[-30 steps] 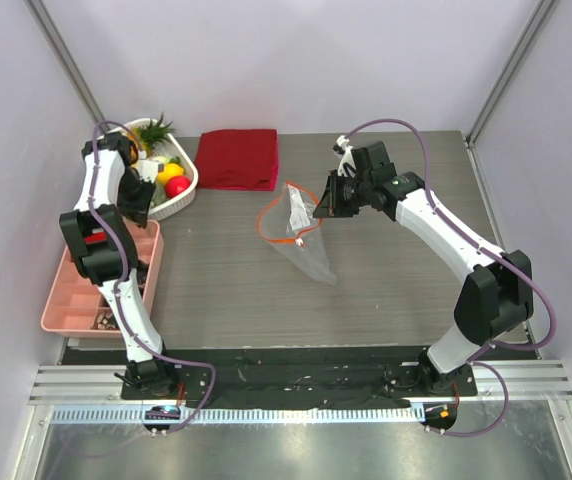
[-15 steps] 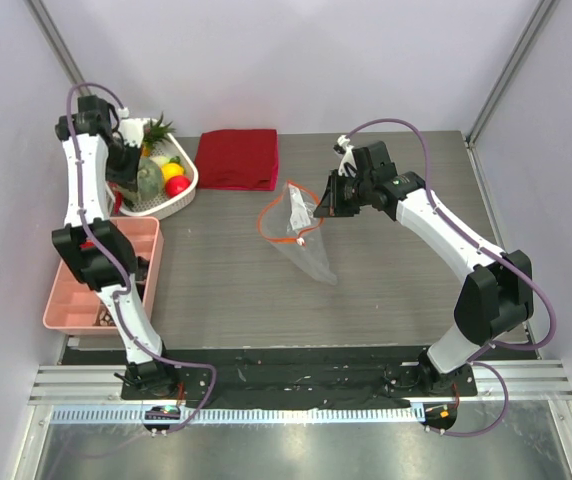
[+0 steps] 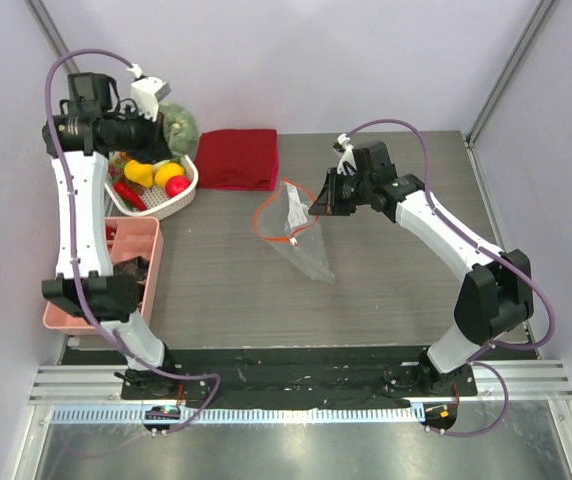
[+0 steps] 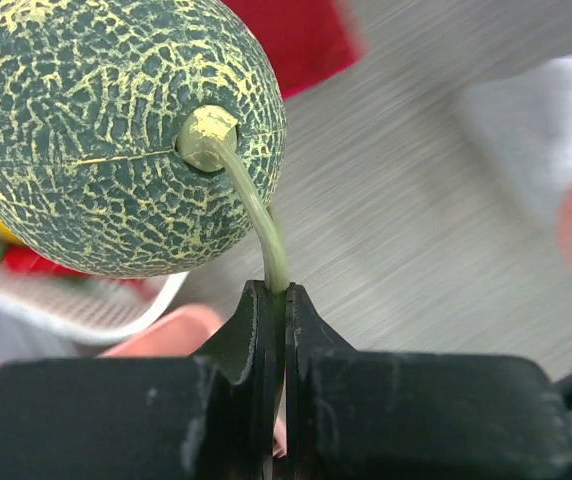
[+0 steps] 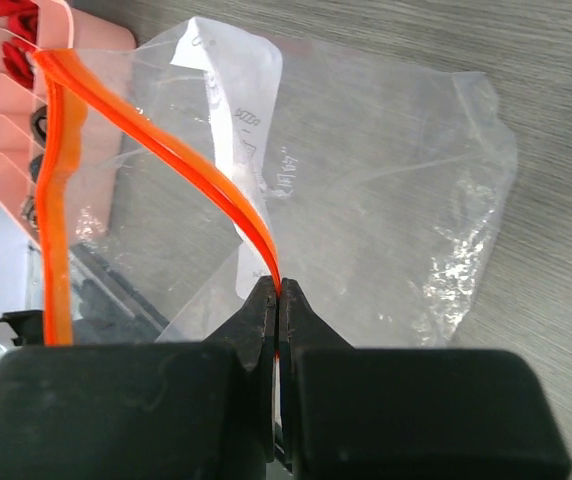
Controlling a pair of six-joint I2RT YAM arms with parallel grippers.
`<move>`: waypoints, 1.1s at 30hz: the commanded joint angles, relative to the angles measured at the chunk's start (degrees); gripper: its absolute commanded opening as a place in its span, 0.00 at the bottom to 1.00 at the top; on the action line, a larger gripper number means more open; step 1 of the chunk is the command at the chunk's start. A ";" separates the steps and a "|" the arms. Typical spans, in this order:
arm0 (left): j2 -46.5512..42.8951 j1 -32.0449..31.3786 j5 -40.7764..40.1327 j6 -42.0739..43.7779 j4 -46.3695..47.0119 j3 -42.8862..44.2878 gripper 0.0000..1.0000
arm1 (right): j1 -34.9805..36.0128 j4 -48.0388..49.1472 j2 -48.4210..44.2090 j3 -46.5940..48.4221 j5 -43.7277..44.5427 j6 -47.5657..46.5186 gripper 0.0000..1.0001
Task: Place the food in the zip-top bag and seal the zipper
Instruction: Pick up the fake fruit from the bin, then place the fake fruit in the zipper food storage bag.
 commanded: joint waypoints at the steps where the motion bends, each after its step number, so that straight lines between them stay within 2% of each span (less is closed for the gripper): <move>1: -10.41 -4.50 17.96 -5.70 9.46 -3.05 0.00 | -0.10 7.22 -2.45 0.49 -3.48 3.96 0.01; 4: -13.94 -6.95 29.04 -13.07 15.44 -6.91 0.00 | -0.19 7.84 -2.54 1.02 -3.48 5.46 0.01; 8: -19.21 -12.22 36.36 -27.31 32.47 -13.51 0.00 | -0.19 8.01 -2.27 1.28 -4.01 6.33 0.01; 9: -19.40 -13.55 37.17 -31.51 34.25 -14.13 0.00 | -0.19 8.10 -2.19 1.46 -4.27 6.60 0.01; 12: -18.26 -18.46 40.42 -35.41 36.63 -14.14 0.00 | -0.10 9.07 -1.75 2.16 -5.59 7.13 0.01; 14: -17.47 -21.01 43.48 -40.94 38.22 -15.01 0.00 | -0.10 10.12 -1.92 2.51 -6.55 7.57 0.01; 16: -17.20 -21.99 45.95 -48.81 44.70 -18.96 0.00 | -0.19 10.91 -2.18 2.51 -7.25 8.18 0.01; 20: -19.66 -23.31 47.63 -58.08 57.28 -28.97 0.00 | -0.19 13.98 -3.06 1.38 -10.24 8.88 0.01; 25: -19.84 -24.98 49.39 -58.80 59.49 -38.91 0.00 | -0.54 16.89 -3.85 -0.74 -14.46 9.15 0.01; 29: -19.75 -23.32 49.48 -56.09 60.55 -46.99 0.00 | -1.42 19.52 -5.08 -3.02 -17.27 9.33 0.01; 31: -18.96 -21.57 48.96 -54.07 59.33 -50.25 0.00 | -2.38 19.79 -5.78 -4.07 -18.68 8.89 0.01; 33: -17.21 -20.68 47.82 -49.17 53.98 -50.88 0.00 | -3.17 20.14 -6.84 -6.01 -19.47 8.10 0.01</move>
